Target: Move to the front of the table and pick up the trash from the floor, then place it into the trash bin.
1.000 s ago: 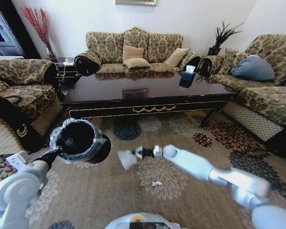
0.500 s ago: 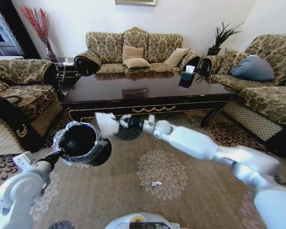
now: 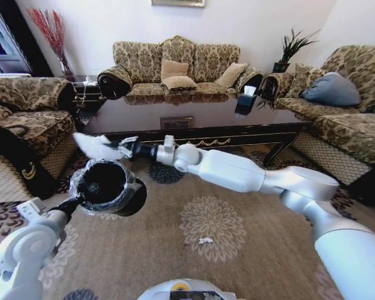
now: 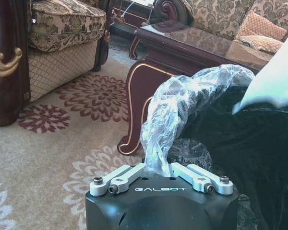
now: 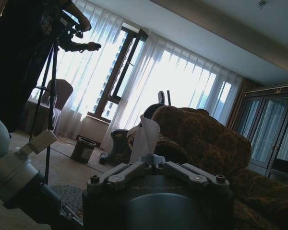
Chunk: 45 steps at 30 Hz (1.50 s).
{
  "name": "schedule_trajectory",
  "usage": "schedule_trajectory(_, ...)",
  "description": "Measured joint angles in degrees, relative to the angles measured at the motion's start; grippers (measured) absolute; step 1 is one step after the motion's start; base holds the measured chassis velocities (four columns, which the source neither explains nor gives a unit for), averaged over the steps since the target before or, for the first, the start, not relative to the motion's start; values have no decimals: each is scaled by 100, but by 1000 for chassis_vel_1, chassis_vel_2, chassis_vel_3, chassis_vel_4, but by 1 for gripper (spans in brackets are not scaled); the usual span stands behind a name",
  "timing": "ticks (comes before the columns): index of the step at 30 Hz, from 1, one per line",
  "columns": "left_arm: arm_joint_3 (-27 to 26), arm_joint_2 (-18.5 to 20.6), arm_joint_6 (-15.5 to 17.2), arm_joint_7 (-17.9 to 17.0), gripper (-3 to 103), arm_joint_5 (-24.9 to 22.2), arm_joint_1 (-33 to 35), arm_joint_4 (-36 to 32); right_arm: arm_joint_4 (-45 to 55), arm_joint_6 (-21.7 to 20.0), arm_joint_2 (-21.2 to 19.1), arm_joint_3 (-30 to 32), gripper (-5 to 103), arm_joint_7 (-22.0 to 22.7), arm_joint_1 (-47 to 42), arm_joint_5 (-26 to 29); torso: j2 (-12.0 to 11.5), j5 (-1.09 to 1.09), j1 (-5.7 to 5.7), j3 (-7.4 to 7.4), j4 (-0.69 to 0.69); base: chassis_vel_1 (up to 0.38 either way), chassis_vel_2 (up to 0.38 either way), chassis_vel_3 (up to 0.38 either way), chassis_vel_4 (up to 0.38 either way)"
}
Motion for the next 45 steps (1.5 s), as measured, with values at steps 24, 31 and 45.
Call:
schedule_trajectory(24,-129,-15,0,-1,2,-77,55,-118,210,121,-190,-488,0,107,-534,-502,0,2,0,0,0,0,0,0,0)
schedule_trajectory(31,-138,-27,1,-1,2,-76,75,-140,169,165,-187,-514,-3,328,-650,-718,0,2,0,0,0,0,0,0,0)
schedule_trajectory(45,-116,-51,0,-5,2,-53,89,-158,166,177,-230,-434,46,400,-506,-737,0,2,0,0,0,0,0,0,0)
